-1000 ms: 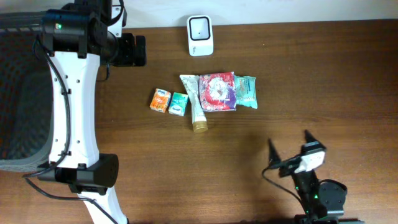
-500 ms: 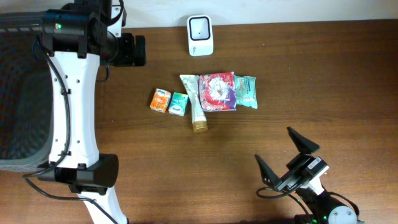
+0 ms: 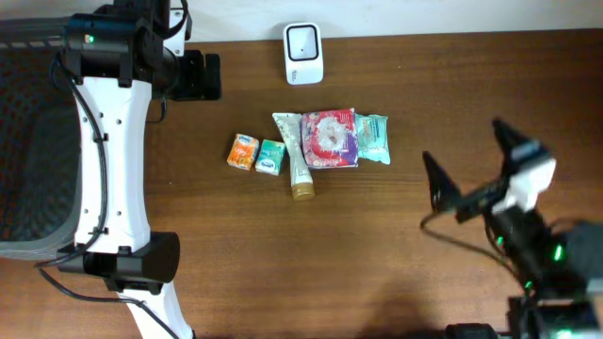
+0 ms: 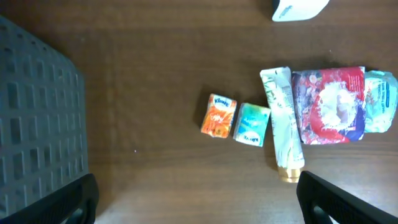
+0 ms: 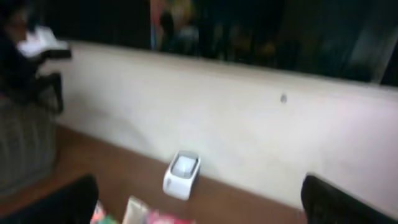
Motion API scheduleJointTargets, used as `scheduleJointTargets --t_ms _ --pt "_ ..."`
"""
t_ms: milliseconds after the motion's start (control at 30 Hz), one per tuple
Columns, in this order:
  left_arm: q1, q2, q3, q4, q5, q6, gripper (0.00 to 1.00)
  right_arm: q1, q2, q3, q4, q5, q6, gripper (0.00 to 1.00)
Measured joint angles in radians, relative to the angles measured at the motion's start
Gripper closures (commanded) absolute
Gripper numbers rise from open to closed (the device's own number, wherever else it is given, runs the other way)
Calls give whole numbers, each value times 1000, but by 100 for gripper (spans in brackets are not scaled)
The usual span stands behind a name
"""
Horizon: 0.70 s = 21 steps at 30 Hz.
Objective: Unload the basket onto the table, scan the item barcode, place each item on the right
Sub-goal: 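Move the right gripper from rest toward the green wipes pack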
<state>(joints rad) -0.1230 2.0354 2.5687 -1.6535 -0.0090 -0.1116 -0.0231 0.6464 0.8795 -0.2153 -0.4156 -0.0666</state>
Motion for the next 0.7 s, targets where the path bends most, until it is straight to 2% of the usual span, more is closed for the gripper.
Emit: scheduleJointTargets --t_ms 33,133,200,333,467,633,700 --pt "0 0 0 -2 0 -2 1 0 53 65 -48 4 -5 1" --pt "0 0 0 -3 0 -2 1 -1 277 362 -423 3 -11 1" --pt "0 0 0 -3 0 -2 1 -1 408 486 -568 -50 -11 1" --pt "0 0 0 -3 0 -2 1 -2 562 512 -677 -277 -11 1" --pt "0 0 0 -3 0 -2 1 -2 713 512 -713 -358 10 2" --pt "0 0 0 -3 0 -2 1 -2 822 528 -862 -219 131 2" --pt "0 0 0 -3 0 -2 1 -2 840 608 -962 -125 147 1"
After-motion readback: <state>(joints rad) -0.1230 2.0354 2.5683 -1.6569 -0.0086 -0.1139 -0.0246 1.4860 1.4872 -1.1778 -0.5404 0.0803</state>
